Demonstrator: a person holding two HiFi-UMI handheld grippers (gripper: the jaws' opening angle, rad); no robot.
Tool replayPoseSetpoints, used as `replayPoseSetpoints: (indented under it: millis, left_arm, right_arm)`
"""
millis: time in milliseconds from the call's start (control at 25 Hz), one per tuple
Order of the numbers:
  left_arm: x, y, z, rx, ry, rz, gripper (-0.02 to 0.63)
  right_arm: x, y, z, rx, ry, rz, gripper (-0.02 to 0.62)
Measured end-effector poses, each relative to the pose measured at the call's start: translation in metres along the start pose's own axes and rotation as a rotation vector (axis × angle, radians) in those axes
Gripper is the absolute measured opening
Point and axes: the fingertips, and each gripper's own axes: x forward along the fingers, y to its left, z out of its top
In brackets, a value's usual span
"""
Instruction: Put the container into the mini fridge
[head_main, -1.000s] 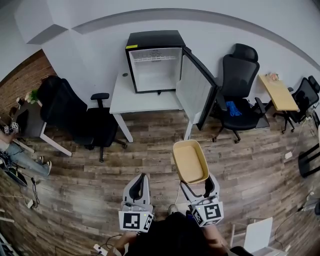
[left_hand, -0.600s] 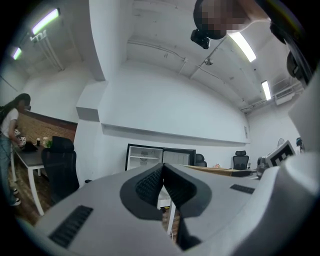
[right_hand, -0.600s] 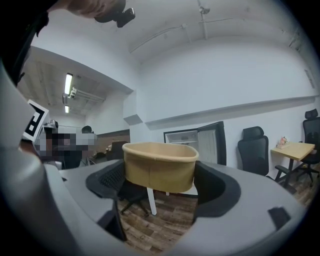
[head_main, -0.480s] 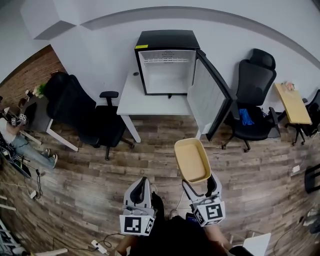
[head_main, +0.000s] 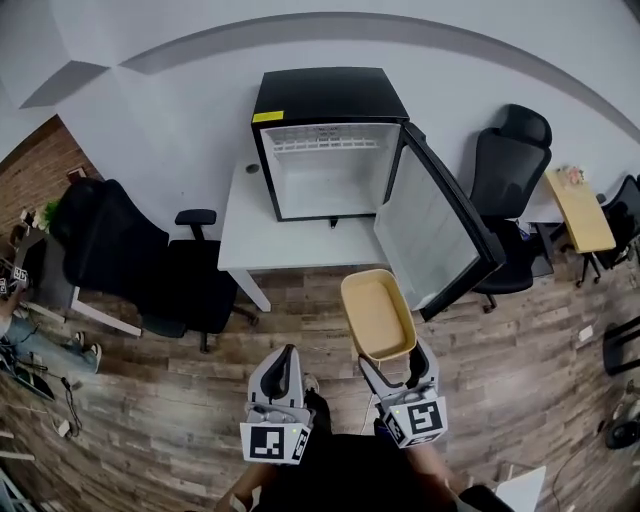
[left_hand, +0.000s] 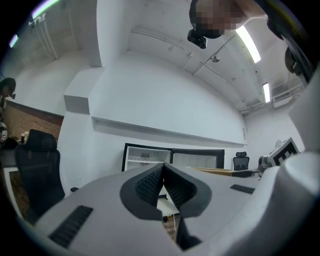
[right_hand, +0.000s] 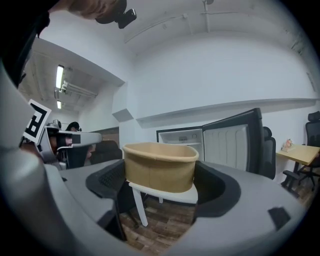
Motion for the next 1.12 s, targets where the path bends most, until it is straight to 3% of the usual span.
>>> replayPoseSetpoints:
  millis: [240,440,1120]
  left_arm:
    - [0.083,0.063,0.016,0.015,-0.018,-0.089,0.009]
    - [0.124,0.099,0.020,-0.005,-0.029,-0.118,0.009]
    - [0.260,0.134,0.014,-0.017,-0.030,-0.125,0.009]
  right_arm:
    - [0.100,-0.011,0.028,0.005,-0.027,-0.079,0.445]
    - [0.162,-0.026,0.038,0.002,-0.029,-0.130,0.445]
    - [0.334,-0.132,0.062,-0.022,-0.054,-0.195,0.445]
